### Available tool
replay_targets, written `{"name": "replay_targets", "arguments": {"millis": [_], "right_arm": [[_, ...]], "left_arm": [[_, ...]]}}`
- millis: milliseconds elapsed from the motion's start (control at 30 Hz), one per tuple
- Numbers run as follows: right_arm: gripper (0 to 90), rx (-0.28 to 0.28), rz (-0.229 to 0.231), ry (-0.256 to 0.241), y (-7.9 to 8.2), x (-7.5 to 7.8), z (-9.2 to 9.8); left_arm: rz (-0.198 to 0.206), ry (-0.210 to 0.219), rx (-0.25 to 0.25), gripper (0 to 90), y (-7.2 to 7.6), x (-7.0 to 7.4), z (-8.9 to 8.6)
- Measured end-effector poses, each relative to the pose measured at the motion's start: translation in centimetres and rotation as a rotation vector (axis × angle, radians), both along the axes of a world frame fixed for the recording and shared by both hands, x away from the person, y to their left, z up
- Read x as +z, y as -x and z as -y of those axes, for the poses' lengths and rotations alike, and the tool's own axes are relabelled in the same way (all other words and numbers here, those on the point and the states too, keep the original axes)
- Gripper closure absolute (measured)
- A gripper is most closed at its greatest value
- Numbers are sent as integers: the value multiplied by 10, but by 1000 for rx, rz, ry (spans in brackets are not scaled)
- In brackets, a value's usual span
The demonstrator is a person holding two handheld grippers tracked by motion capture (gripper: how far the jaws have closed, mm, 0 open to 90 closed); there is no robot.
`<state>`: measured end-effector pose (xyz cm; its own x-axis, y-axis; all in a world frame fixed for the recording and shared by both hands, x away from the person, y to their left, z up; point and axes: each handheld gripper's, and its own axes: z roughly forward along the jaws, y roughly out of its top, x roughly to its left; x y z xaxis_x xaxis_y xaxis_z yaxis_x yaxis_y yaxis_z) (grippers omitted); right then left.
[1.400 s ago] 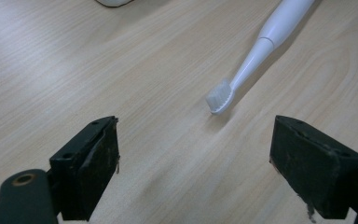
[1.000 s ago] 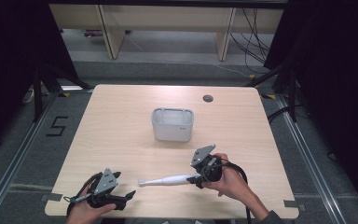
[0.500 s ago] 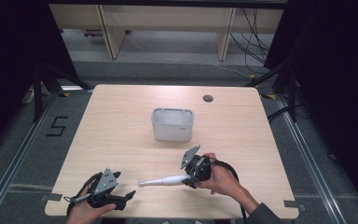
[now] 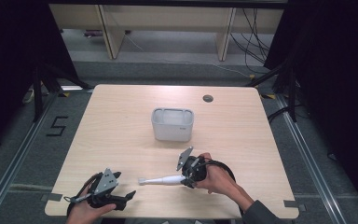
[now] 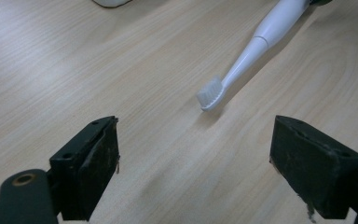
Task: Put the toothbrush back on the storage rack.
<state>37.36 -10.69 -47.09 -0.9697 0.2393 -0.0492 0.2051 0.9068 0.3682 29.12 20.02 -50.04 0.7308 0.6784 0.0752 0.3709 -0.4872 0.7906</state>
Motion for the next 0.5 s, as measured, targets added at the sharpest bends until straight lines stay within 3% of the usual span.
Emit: {"name": "replay_targets", "arguments": {"millis": [33,400,500], "right_arm": [[582,21,5,4,-2,-1,-2],[625,-6,-26,46,0,-5,-6],[634,11,-21,46,-1,-6,-8]], "left_arm": [[6,3,3,152,0,0,0],[4,-14,-13,151,0,1,-1],[4,-18,-12,151,0,1,-1]]}}
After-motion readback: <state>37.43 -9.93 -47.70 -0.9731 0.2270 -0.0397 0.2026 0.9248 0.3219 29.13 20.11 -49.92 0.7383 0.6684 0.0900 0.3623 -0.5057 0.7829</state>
